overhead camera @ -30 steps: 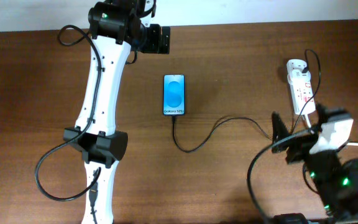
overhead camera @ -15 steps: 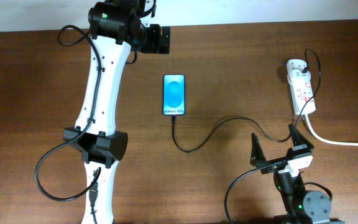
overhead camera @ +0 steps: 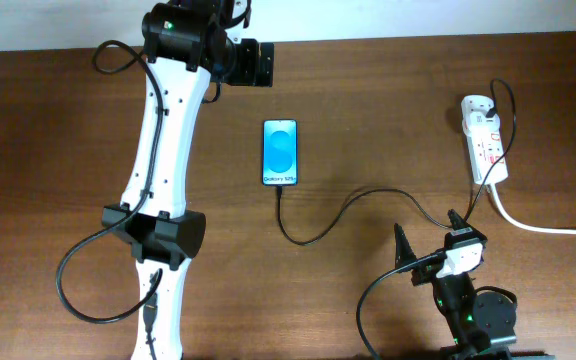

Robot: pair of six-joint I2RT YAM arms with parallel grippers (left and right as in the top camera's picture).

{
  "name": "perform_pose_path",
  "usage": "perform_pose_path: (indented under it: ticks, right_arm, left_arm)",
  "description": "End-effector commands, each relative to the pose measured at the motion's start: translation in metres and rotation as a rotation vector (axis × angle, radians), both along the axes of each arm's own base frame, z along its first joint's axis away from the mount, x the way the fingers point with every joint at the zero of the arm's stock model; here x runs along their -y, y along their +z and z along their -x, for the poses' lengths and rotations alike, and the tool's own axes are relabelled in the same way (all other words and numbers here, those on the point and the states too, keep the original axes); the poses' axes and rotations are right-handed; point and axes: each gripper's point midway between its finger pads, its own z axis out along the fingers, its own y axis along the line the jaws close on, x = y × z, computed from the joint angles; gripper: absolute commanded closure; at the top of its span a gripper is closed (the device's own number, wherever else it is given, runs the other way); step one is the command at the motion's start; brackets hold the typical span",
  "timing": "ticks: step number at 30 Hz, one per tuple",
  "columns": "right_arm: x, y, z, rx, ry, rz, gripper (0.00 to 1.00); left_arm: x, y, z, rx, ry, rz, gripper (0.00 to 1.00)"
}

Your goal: Plug charger to phone and switch on socket

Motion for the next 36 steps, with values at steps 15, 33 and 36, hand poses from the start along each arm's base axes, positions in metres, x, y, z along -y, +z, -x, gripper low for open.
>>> perform_pose_path:
  ticks: [15, 33, 36]
  right_arm:
    - [-0.001, -0.002, 0.000, -0.005, 0.001, -0.002, 0.02]
    - [-0.001, -0.002, 0.000, -0.005, 0.001, -0.003, 0.01]
    - [-0.001, -0.002, 0.000, -0.005, 0.001, -0.002, 0.01]
  left_arm:
    - [-0.026, -0.024, 0.040, -0.153, 0.023, -0.087, 0.01]
    - [-0.089, -0.074, 0.142, 0.336, 0.147, -0.086, 0.01]
    - [-0.105, -0.078, 0.169, 0.520, 0.191, -0.028, 0.00]
